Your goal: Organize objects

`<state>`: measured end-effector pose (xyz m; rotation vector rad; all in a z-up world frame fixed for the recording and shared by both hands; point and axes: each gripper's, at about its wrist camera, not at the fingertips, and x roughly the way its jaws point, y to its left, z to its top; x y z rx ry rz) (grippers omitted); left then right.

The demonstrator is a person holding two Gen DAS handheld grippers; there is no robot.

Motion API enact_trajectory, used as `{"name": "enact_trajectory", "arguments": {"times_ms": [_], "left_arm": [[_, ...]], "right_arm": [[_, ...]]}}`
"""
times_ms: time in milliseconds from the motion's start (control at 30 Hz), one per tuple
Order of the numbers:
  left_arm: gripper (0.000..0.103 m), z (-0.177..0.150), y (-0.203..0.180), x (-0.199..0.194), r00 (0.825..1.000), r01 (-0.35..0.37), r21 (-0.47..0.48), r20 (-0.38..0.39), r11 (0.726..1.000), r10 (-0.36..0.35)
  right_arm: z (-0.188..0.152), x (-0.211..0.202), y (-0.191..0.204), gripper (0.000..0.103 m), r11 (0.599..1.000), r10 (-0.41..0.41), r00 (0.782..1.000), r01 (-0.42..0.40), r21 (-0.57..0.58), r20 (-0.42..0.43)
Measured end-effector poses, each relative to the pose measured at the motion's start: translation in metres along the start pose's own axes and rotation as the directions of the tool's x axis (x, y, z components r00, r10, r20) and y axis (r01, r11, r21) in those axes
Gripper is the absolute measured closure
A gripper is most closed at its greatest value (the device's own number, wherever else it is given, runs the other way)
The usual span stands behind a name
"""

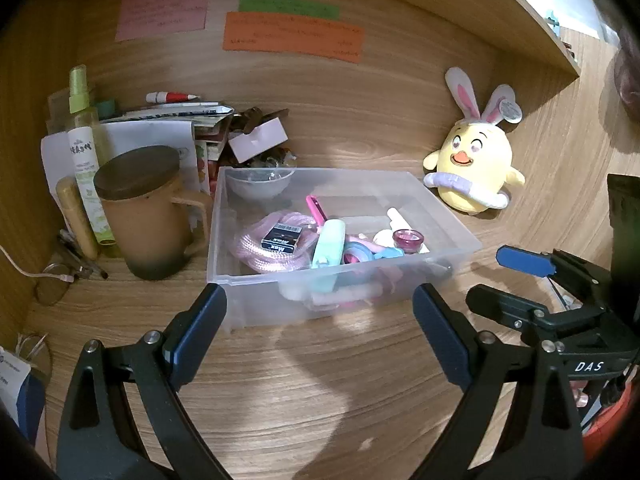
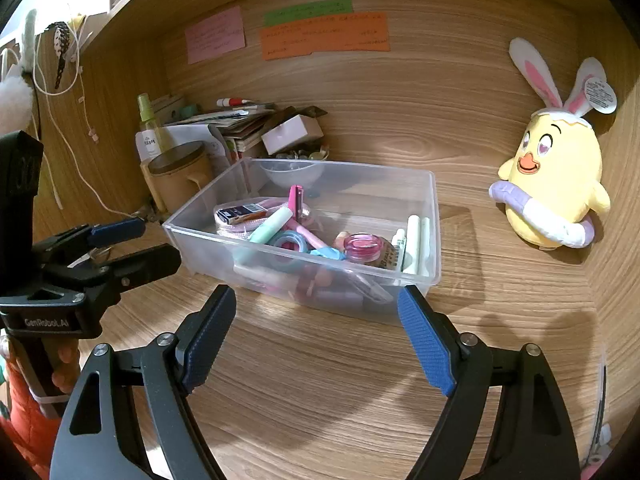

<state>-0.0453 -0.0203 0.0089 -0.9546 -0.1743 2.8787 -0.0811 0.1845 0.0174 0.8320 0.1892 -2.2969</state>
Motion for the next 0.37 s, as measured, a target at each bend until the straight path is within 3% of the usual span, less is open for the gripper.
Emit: {"name": "enact_trajectory", "arguments": {"times_ms": [367], "left_arm": [[0.008,-0.0019,-0.0019,-0.0005,1.000,0.010,0.013,0.001,1.000,-0.010]], "right_arm": [[-0.0001,0.0038,0.0001,0.022,1.000,0.006,1.000,-0.006,-0.003,-0.011]]}}
